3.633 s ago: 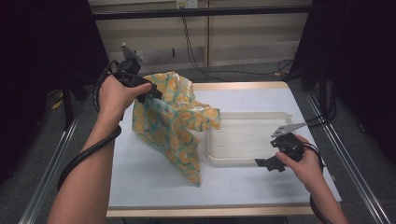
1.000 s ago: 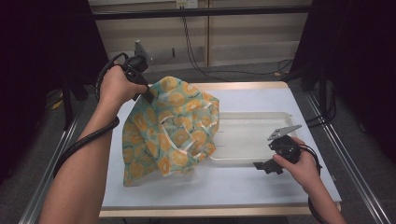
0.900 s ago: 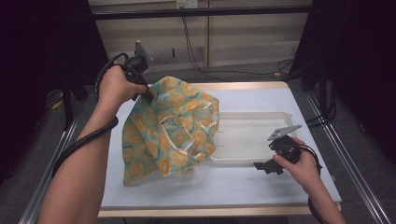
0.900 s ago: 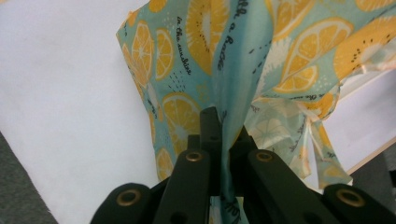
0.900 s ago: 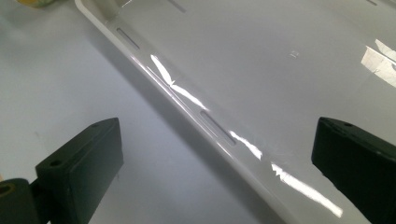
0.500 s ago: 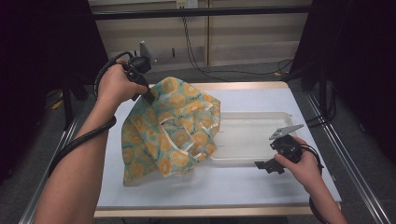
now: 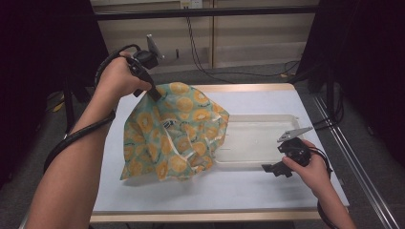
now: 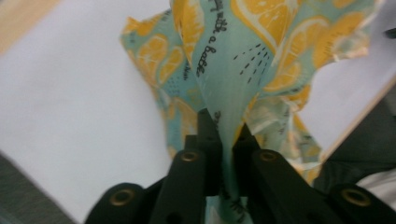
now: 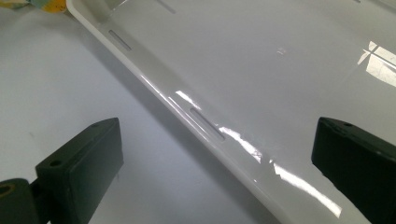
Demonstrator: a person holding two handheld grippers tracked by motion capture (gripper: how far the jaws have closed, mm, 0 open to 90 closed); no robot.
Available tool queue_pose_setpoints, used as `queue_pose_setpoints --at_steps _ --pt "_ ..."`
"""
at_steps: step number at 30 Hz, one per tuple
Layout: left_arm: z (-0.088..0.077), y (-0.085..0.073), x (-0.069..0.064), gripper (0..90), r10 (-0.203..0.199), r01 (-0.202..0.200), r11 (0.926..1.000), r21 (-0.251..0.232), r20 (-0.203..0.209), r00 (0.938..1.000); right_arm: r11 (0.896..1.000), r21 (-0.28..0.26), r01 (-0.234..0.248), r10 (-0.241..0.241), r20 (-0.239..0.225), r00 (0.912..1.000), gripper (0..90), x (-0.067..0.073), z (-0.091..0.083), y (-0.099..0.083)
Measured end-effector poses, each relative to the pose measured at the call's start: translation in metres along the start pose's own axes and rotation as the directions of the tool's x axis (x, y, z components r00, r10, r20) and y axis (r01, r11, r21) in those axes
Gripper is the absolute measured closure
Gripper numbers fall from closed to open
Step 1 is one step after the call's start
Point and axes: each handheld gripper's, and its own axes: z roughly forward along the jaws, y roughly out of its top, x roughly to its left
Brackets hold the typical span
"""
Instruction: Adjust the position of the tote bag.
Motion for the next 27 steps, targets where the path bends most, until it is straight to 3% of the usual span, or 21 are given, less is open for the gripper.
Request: queue_pose_setpoints --at_steps 3,4,6,7,9,11,13,15,16,17,18,20,23,27 --pt "0.004 -0.002 0.001 71.3 -0.032 0.032 0.9991 -0.027 0.017 0.9994 1.0 0.002 -0.01 0.01 0.002 0.9999 1.6 0.001 -0.001 0.0" --pt "0.004 -0.004 0.002 66.8 -0.076 0.078 0.9963 -0.038 0.056 0.9956 1.0 -0.003 -0.004 0.004 0.001 1.0 1.6 0.001 -0.001 0.001" --pt "0.003 -0.005 0.002 58.2 -0.088 0.091 0.9946 -0.049 0.067 0.9939 1.0 -0.003 -0.004 0.004 0.001 1.0 1.6 0.001 -0.001 0.001" --pt "0.001 -0.005 0.002 58.2 -0.086 0.088 0.9946 -0.055 0.051 0.995 1.0 -0.003 -0.004 0.004 0.001 1.0 1.6 0.001 -0.001 0.001" --pt "-0.001 -0.006 0.001 47.6 -0.1 0.103 0.993 -0.057 0.051 0.9937 1.0 0.006 -0.011 0.011 0.002 0.9999 1.6 0.0 0.0 0.001" --pt "-0.001 -0.006 0.001 45.9 -0.095 0.097 0.9943 -0.045 0.054 0.9941 1.0 0.01 -0.011 0.011 0.006 0.9999 1.6 0.001 0.0 0.001" --pt "-0.001 -0.006 0.001 43.3 -0.115 0.117 0.9917 -0.053 0.033 0.9928 1.0 0.006 -0.003 0.003 -0.002 1.0 1.6 0.001 0.001 0.001" --pt "-0.001 -0.006 0.005 44.1 -0.167 0.169 0.9829 -0.073 0.028 0.9855 1.0 0.008 0.003 -0.003 -0.006 1.0 1.6 0.002 0.001 0.002" --pt "0.0 -0.006 0.006 44.1 -0.168 0.171 0.9824 -0.075 0.035 0.9851 1.0 0.008 0.003 -0.003 -0.006 1.0 1.6 0.002 0.001 0.002" --pt "0.001 -0.006 0.008 50.6 -0.171 0.173 0.9811 -0.086 0.033 0.9848 1.0 0.008 0.003 -0.003 -0.005 1.0 1.6 0.003 0.002 0.002" --pt "0.002 -0.007 0.008 57.4 -0.169 0.169 0.9818 -0.086 0.007 0.9855 1.0 0.009 0.001 -0.001 -0.002 1.0 1.6 0.003 0.002 0.002" --pt "0.005 -0.006 0.006 61.4 -0.166 0.165 0.9827 -0.085 -0.002 0.9862 1.0 0.017 0.001 -0.001 0.007 1.0 1.6 0.003 0.002 0.002" --pt "0.016 -0.006 0.007 67.9 -0.168 0.17 0.9847 -0.038 0.057 0.9841 1.0 0.017 -0.002 0.002 -0.001 1.0 1.6 0.003 0.003 0.002" --pt "0.03 -0.008 0.009 72.0 -0.172 0.172 0.985 -0.013 -0.003 0.9851 1.0 0.013 -0.003 0.003 0.001 1.0 1.6 0.004 0.003 0.001"
